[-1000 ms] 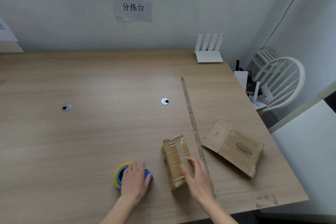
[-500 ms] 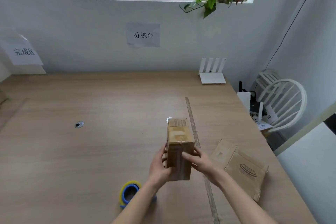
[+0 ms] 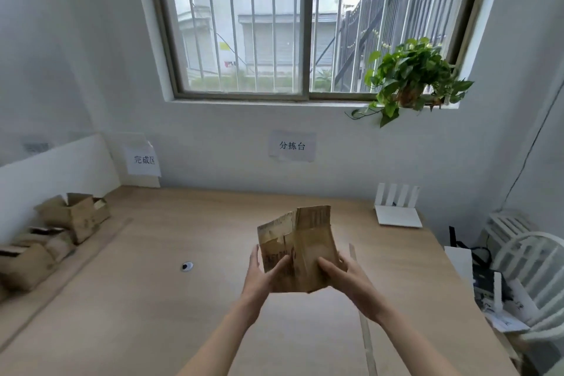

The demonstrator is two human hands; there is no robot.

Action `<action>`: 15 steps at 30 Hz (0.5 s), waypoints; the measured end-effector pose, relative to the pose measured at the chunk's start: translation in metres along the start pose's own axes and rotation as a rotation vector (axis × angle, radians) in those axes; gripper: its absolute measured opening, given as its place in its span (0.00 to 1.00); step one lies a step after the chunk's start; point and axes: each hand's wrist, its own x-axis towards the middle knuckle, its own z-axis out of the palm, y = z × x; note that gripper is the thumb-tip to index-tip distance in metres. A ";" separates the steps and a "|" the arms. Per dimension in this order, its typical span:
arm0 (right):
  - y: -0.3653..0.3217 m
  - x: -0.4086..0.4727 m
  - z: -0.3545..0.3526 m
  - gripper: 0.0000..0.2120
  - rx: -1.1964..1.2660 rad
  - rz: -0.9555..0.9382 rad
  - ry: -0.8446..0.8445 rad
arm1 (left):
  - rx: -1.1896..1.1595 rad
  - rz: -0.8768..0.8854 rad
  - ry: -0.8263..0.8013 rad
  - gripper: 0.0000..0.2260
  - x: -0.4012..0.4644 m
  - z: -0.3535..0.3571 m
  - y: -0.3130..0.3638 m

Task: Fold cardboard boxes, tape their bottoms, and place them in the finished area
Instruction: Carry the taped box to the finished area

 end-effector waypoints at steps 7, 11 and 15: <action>-0.040 0.036 0.073 0.49 -0.241 -0.221 -0.168 | 0.058 0.087 0.211 0.40 -0.022 -0.109 0.010; -0.067 0.056 0.150 0.48 -0.375 -0.263 -0.267 | 0.113 0.115 0.313 0.41 -0.039 -0.179 0.015; -0.075 0.075 0.239 0.39 -0.509 -0.301 -0.306 | 0.150 0.154 0.425 0.43 -0.062 -0.260 0.024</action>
